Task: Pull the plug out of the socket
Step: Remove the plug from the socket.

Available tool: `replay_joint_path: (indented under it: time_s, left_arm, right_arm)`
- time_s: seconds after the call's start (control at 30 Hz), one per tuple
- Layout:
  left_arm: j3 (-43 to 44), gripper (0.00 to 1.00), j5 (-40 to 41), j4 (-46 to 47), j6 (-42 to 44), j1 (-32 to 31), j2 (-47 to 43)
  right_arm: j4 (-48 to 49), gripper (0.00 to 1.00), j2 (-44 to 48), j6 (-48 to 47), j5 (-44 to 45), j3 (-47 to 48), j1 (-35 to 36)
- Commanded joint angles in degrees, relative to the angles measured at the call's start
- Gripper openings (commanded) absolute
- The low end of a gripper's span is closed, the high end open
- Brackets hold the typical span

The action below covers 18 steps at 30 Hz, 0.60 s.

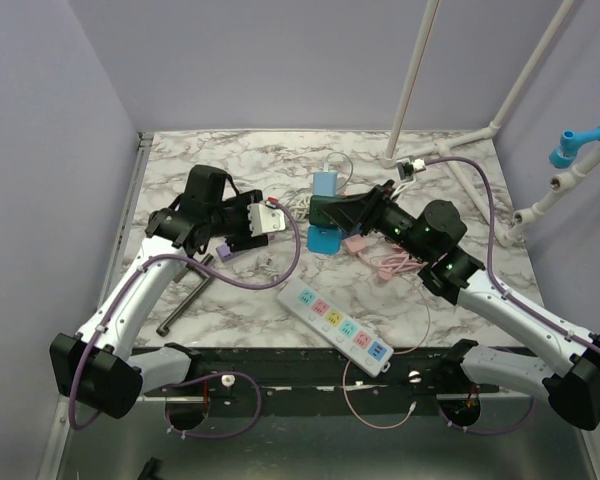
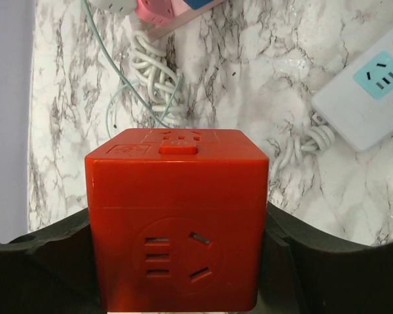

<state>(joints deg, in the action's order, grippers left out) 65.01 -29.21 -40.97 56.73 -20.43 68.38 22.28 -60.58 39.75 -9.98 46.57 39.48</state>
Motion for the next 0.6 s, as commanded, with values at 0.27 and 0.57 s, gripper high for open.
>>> replay_joint_path:
  time_s: [0.27, 0.57]
  left_arm:
    - [4.0, 0.00, 1.2, 1.4, -7.7, 7.9, 4.0]
    - [7.8, 0.00, 12.9, 3.0, -13.9, 12.6, 15.8]
  right_arm:
    - [-4.3, 0.01, 3.4, -5.5, 1.4, 4.8, -0.1]
    - [-8.4, 0.01, 4.9, -5.3, 0.9, 2.9, -0.4]
